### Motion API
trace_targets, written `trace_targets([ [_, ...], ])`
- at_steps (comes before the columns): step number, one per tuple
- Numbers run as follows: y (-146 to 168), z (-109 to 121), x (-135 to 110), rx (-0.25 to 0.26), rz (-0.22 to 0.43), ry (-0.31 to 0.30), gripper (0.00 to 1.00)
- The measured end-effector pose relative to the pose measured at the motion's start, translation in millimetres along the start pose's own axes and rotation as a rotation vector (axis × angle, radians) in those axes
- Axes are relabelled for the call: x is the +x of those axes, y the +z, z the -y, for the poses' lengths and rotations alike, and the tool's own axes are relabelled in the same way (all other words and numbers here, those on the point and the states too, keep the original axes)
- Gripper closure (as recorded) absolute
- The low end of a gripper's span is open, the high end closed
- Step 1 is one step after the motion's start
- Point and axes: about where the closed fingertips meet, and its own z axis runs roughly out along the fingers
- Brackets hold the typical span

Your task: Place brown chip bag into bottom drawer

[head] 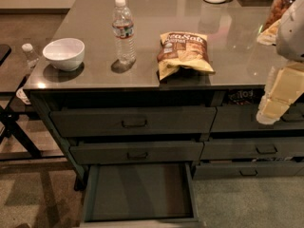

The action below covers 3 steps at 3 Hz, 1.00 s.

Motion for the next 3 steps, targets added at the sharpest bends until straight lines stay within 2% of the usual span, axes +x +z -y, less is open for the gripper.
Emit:
trace_targets([
  [1,1,9,-12,0.012,0.009,-0.006,0.00],
  [2,19,50,-58,0.032,0.002,-0.003,0.00],
  [3,19,51,-62,0.035,0.004,-0.005,0.00],
])
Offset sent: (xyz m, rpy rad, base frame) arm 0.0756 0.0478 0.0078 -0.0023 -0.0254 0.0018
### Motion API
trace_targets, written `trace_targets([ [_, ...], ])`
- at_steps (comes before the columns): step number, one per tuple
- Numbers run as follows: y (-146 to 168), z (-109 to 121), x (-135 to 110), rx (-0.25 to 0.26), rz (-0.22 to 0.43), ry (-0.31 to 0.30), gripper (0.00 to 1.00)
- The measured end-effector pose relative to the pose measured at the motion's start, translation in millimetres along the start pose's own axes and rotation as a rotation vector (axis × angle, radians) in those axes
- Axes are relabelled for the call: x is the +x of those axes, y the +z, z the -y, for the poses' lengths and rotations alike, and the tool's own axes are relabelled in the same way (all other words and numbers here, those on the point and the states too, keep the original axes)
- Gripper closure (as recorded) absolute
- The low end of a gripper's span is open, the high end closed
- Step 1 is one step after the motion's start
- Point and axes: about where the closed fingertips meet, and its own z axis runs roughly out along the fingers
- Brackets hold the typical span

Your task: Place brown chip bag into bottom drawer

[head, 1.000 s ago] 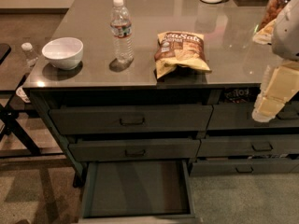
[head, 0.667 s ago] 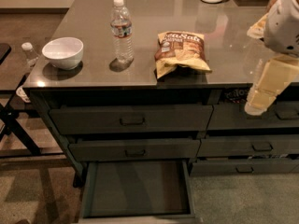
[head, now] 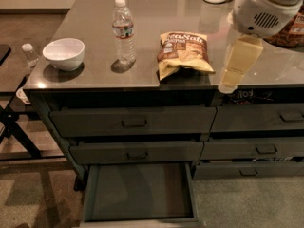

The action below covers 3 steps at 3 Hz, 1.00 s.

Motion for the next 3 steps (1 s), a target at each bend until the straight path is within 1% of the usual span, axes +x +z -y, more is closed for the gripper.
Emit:
trace_targets([
  [1,13,5,-9,-0.004,0.010,0.012,0.00],
  [2,46,25,-35,-0.013,0.004,0.020,0.00],
  [3,99,62,-79,-0.043,-0.015,0.025,0.00],
])
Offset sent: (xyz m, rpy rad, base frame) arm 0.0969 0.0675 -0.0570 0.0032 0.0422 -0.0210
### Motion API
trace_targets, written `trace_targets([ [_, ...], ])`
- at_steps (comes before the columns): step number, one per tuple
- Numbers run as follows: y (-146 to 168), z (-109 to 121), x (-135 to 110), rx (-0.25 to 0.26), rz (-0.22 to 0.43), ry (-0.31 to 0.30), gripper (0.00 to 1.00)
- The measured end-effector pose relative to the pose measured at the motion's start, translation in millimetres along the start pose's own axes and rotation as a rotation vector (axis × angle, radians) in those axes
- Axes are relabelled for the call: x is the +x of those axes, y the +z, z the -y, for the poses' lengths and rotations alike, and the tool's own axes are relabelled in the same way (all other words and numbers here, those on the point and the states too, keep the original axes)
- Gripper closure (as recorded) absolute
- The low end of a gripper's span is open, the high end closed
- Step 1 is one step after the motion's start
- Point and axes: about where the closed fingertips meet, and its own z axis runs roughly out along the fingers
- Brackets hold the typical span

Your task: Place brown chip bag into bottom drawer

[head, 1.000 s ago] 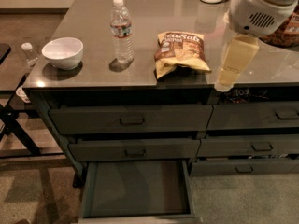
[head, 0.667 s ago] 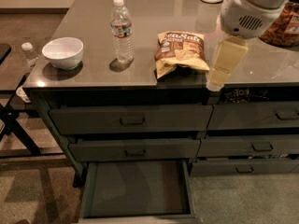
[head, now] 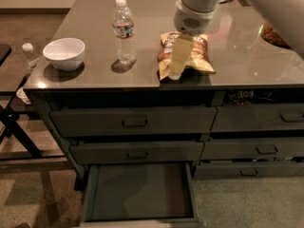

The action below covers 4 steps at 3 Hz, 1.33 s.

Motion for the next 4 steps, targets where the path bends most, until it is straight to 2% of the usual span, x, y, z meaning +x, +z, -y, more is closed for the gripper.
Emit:
trace_targets([
  [1,3,2,-4,-0.001,0.002,-0.001,0.00],
  [2,21,5,-3,0.001,-0.007,-0.008,0.00],
  [4,72,30,-14,0.029,-0.039,-0.039,0.00],
])
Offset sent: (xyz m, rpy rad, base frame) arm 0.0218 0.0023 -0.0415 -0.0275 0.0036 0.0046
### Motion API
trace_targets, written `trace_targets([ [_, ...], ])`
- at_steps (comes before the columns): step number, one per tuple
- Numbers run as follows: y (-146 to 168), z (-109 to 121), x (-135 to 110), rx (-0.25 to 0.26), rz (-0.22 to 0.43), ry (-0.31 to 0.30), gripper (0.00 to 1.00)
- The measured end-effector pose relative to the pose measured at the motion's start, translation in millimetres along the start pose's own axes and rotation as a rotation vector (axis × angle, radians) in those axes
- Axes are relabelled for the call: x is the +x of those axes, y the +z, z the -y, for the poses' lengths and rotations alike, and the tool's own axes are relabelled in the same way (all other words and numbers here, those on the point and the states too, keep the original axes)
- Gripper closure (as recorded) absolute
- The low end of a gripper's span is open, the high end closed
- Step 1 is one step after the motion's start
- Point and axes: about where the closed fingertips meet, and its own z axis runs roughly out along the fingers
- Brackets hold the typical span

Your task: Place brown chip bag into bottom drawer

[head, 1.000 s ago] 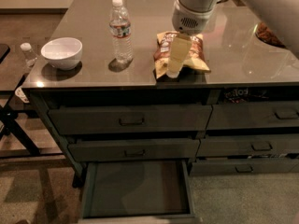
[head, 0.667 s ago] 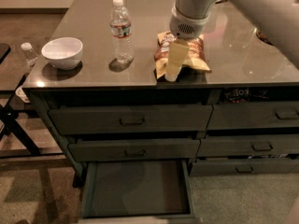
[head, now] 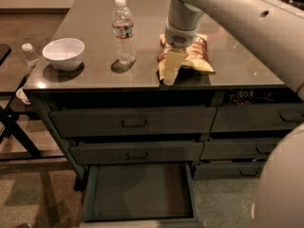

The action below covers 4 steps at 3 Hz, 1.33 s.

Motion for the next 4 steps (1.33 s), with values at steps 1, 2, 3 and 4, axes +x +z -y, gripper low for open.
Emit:
trace_targets([
  [1,18.4,8.1,2.4,0.019,-0.024,-0.024,0.00],
  [2,26.4,15.8,11.7,0.047,-0.063,-0.065,0.00],
  [3,26.6,16.0,12.1,0.048,-0.065,-0.066,0.19],
  [4,26.6,16.0,12.1,0.048,-0.065,-0.066,0.42],
])
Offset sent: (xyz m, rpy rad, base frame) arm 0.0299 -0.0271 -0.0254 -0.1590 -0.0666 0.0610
